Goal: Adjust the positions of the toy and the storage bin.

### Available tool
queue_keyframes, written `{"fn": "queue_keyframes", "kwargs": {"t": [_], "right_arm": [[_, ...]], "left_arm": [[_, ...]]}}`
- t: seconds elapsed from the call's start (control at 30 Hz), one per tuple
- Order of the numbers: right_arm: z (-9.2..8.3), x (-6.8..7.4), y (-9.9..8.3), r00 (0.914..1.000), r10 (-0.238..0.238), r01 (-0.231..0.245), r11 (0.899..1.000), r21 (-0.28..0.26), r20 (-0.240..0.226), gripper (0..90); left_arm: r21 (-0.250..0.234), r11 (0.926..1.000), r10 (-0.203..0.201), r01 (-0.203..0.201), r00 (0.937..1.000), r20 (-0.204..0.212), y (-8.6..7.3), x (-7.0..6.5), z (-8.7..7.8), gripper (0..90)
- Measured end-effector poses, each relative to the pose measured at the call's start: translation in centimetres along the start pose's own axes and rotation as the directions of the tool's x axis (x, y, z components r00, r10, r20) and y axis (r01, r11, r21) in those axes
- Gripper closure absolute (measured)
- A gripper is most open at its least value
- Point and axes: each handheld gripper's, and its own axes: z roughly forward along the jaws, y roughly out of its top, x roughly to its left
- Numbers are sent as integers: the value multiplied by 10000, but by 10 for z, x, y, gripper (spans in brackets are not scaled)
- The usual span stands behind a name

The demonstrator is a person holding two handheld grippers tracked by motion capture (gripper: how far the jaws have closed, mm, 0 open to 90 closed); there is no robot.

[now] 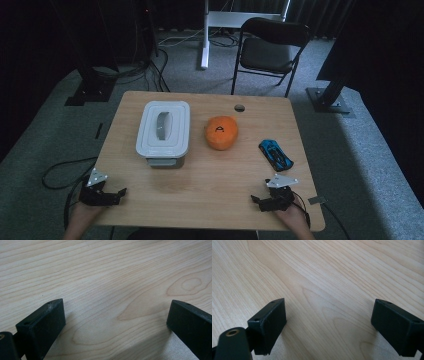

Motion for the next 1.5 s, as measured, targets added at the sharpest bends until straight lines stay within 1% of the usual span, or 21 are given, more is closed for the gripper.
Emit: {"fn": "queue_keyframes", "kwargs": {"t": [0.53,0.6,0.73,0.8,0.83,0.87,0.93,0.97,1.03,1.07,1.13,1.17,1.3,1.37,1.4,1.47,1.5], "right_arm": [[0,2,1,10000,-28,28,10000,85,-39,115],[0,1,3,9999,-87,89,9998,195,-99,116],[3,2,6,9999,-107,108,9995,285,-63,121],[3,4,8,9996,-226,221,9993,301,144,121],[3,5,9,9997,-251,248,9992,328,67,121],[3,6,10,9996,-259,256,9993,258,129,121],[3,7,11,9999,-49,51,9998,166,-129,121],[2,7,12,10000,-43,44,10000,72,-90,121],[0,6,13,9996,163,-165,9998,-63,-237,121],[-1,6,14,9999,142,-143,9999,-87,-98,121],[-4,5,16,9999,121,-122,9999,-113,-59,122],[-6,5,17,9999,132,-131,9998,-157,50,121],[-12,2,21,9995,279,-271,9986,-446,172,122],[-15,1,22,9990,326,-311,9983,-496,295,122],[-16,-1,23,9991,354,-341,9981,-519,253,122],[-18,-2,24,9986,400,-379,9976,-578,355,122],[-19,-2,24,9986,436,-418,9972,-613,294,122]], "left_arm": [[9,10000,-1,1,10000,-7,0,0,0,23],[0,10000,-9,9,10000,-6,0,0,0,24],[3,10000,-15,15,10000,-11,0,0,0,23],[6,10000,-25,25,10000,-20,1,-1,0,23],[5,10000,-28,28,10000,-22,1,-1,0,23],[5,10000,-27,27,10000,-21,1,-1,0,23],[2,10000,-32,32,10000,-20,1,-1,0,23],[5,10000,-28,28,10000,-21,1,-1,0,23],[5,10000,-28,28,10000,-21,1,-1,0,23],[7,10000,-26,26,10000,-21,1,-1,0,23],[4,10000,-30,31,10000,-21,1,-1,0,23],[8,10000,-27,27,10000,-21,1,-1,0,23],[8,10000,-27,27,10000,-21,1,-1,0,23],[8,10000,-27,27,10000,-22,1,-1,0,23],[7,10000,-28,28,10000,-21,1,-1,0,23],[5,10000,-28,28,10000,-20,1,-1,0,23],[5,10000,-29,29,10000,-20,1,-1,0,23]]}}
